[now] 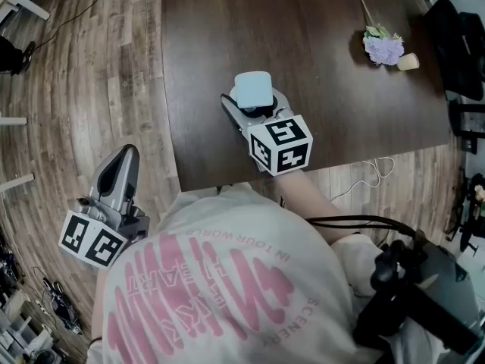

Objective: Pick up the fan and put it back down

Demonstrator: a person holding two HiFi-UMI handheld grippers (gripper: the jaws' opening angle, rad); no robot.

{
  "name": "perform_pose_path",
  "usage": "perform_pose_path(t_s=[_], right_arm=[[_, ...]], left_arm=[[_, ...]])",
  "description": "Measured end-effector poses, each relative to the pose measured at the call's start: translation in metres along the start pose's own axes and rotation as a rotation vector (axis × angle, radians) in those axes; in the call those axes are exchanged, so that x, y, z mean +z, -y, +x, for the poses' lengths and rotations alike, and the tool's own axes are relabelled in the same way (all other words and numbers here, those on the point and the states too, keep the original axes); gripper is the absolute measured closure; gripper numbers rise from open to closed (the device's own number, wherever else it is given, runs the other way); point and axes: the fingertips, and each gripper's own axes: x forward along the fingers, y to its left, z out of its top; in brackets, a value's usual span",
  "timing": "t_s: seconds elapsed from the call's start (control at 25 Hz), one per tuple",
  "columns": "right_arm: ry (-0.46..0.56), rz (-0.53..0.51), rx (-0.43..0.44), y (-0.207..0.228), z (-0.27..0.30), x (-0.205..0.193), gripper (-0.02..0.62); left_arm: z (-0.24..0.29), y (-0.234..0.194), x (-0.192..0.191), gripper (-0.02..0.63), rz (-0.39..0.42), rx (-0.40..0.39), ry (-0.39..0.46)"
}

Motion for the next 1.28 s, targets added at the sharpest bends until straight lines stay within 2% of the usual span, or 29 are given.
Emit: perform_pose_path(t_s=[0.2,0.52,0.8,1.0,1.28], right_arm=[[0.005,0.012,-0.075,0.006,0.002,0.001,0.347],[0.001,0.037,-0.135,0.009,0.004,0.001,0.348],[0.002,0.080,-0.223,0.014,0.005,0.001,0.348],[-0.004,0.061,-0.283,0.014,0.006,0.003,0.362],[0.018,0.059,-0.296,0.008,-0.001,0.012,0.371]], left_arm=[[0.018,-0.013,0.008,0.588,-0.001,-0.056,-0.019],[0.048,-0.028,0.024,0.588,0.003,-0.155,-0.046],[0.061,-0.037,0.034,0.588,0.022,-0.224,-0.069],[0.065,-0.047,0.039,0.588,0.024,-0.263,-0.083],[0.069,-0.054,0.051,0.588,0.031,-0.301,-0.069]])
